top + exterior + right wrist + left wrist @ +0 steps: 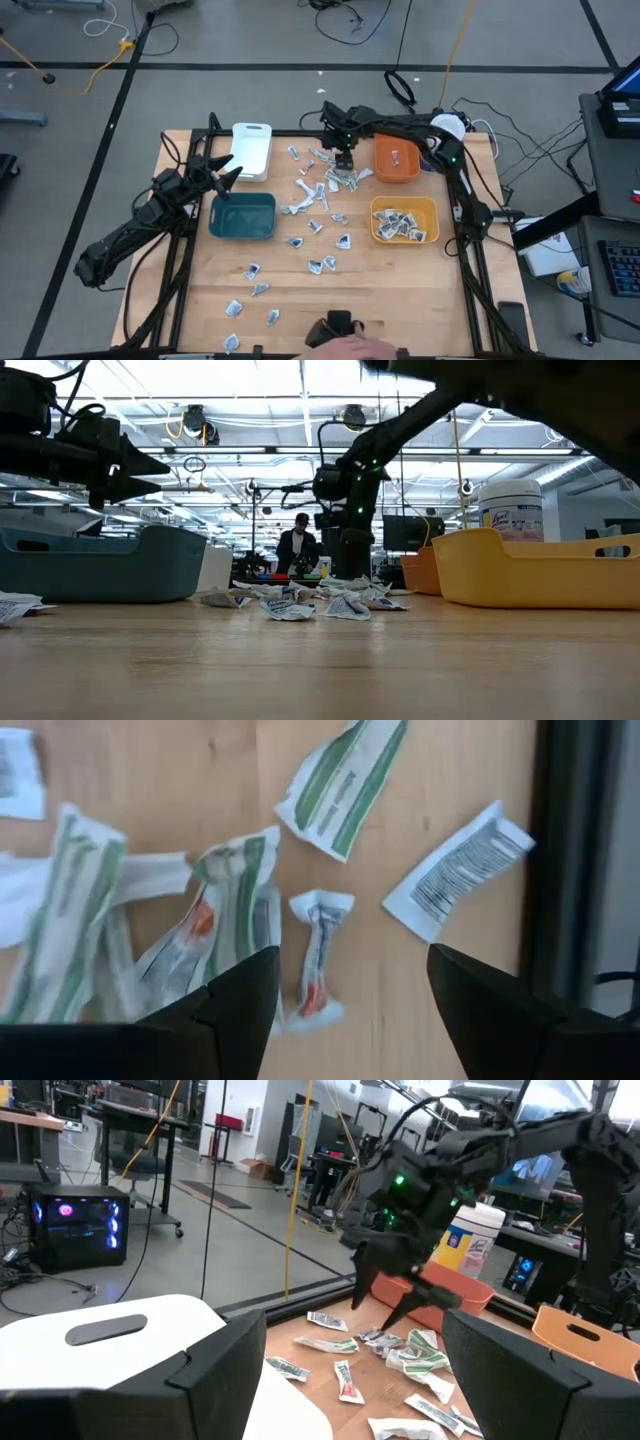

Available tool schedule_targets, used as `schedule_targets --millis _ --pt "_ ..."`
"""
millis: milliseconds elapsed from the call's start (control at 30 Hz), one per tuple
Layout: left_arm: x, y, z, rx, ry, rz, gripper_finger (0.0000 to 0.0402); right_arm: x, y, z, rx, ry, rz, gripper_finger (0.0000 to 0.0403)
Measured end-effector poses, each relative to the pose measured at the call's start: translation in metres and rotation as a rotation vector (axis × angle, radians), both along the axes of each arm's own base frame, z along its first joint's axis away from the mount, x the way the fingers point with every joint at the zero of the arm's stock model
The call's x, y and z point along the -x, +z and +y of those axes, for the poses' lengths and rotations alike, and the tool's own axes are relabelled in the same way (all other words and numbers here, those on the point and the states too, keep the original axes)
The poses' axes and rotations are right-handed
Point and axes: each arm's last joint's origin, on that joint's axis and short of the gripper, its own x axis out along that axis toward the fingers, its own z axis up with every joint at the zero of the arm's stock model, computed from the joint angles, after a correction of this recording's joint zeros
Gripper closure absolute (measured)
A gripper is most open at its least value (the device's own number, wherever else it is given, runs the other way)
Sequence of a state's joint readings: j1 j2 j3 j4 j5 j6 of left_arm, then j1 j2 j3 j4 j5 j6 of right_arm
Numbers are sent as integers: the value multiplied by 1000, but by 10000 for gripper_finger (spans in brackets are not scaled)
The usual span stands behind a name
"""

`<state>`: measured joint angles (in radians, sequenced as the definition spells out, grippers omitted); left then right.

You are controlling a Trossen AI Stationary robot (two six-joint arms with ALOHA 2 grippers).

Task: Pick & Place First Aid Supplies
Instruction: Put the antibiotic ointment into the orange bin

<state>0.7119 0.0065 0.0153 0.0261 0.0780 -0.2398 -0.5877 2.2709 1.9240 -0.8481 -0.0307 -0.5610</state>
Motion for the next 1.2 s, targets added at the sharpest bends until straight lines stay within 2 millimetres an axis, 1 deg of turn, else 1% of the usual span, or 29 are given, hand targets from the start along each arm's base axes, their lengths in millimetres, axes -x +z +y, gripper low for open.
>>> schedule_targets --millis 67,133,267,433,600,633,667,800,900,967,1033,1200 --pt "0 0 0 0 0 0 96 -2 -7 -1 -4 0 7 166" --pt "0 0 0 0 0 0 96 -2 -10 -1 -5 0 11 179" --pt "0 0 0 0 0 0 96 -3 -16 -4 -6 -4 12 218" --pt "0 0 0 0 0 0 96 -2 -16 -5 -5 -8 13 292" --pt "0 0 0 0 0 0 96 1 -21 -3 -21 -17 26 379" --pt "0 0 0 0 0 0 96 1 -22 -2 -32 -26 23 390" --pt "0 0 0 0 0 0 96 2 -23 -2 -44 -29 17 395" --pt "0 0 0 0 0 0 96 2 -23 0 -57 -72 17 395" --pt "0 0 0 0 0 0 96 3 -17 3 -58 -69 16 400" --pt "0 0 0 0 0 0 96 3 -9 7 -53 -62 8 400" --pt "0 0 0 0 0 0 96 3 4 9 -36 -63 -22 401" --pt "0 0 0 0 0 0 96 10 27 10 -23 -112 -53 402"
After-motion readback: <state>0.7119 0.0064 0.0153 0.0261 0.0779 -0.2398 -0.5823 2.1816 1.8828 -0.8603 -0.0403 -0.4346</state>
